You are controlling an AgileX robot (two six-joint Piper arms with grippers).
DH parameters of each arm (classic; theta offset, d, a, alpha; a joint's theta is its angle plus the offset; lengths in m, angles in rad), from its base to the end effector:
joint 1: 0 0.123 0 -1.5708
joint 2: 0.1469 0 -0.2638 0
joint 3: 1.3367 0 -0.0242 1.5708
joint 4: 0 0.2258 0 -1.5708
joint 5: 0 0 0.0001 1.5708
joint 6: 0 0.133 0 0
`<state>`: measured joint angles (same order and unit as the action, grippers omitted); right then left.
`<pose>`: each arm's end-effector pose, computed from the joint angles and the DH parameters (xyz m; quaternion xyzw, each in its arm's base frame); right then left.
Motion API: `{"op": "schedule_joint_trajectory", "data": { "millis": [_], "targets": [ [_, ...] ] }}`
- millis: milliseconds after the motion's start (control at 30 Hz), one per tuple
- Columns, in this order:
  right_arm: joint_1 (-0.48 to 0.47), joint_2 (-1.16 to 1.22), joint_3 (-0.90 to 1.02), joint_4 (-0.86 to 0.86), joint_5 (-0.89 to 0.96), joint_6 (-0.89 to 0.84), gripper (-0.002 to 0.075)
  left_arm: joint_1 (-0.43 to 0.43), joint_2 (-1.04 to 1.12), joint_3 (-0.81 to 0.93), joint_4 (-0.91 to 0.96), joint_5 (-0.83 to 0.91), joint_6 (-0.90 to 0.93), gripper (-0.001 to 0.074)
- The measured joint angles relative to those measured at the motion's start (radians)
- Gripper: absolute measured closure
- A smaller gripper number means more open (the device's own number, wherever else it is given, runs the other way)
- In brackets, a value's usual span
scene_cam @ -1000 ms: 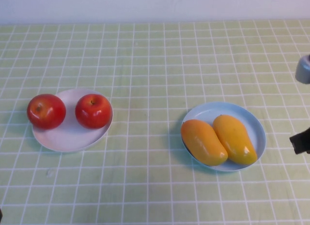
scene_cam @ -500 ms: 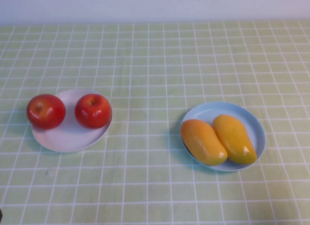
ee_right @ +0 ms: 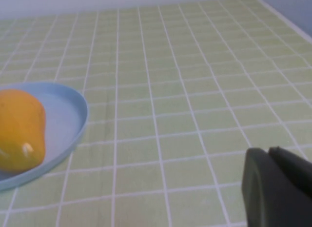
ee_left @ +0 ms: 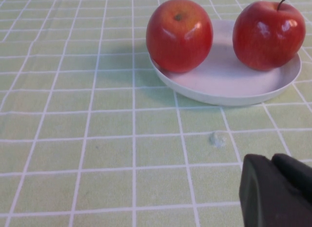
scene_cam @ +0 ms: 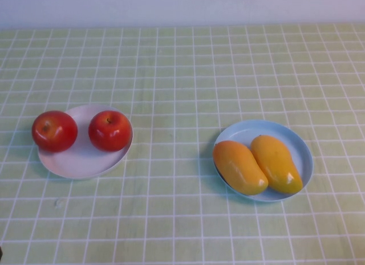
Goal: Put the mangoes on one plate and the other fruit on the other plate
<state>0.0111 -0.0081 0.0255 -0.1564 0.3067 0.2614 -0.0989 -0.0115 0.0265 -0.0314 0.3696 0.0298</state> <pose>0.0916 -0.0053 0.1686 0.0542 0.7827 0.0198 0.6198 0.0886 -0.0103 0.1600 0.0433 0.8028 -0.0338 0.5937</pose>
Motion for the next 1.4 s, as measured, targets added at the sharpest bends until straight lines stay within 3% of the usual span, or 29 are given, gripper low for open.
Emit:
{"op": "schedule_joint_trajectory", "data": {
  "millis": [333, 667, 1400],
  "targets": [
    [0.000, 0.000, 0.005, 0.000, 0.045, -0.019, 0.0743, 0.000, 0.000, 0.000, 0.000, 0.000, 0.000, 0.0733],
    [0.000, 0.000, 0.005, 0.163, 0.048, -0.270, 0.0742, 0.000, 0.000, 0.000, 0.000, 0.000, 0.000, 0.0733],
    [0.000, 0.000, 0.005, 0.177, 0.048, -0.285, 0.0742, 0.000, 0.000, 0.000, 0.000, 0.000, 0.000, 0.0733]
  ]
}}
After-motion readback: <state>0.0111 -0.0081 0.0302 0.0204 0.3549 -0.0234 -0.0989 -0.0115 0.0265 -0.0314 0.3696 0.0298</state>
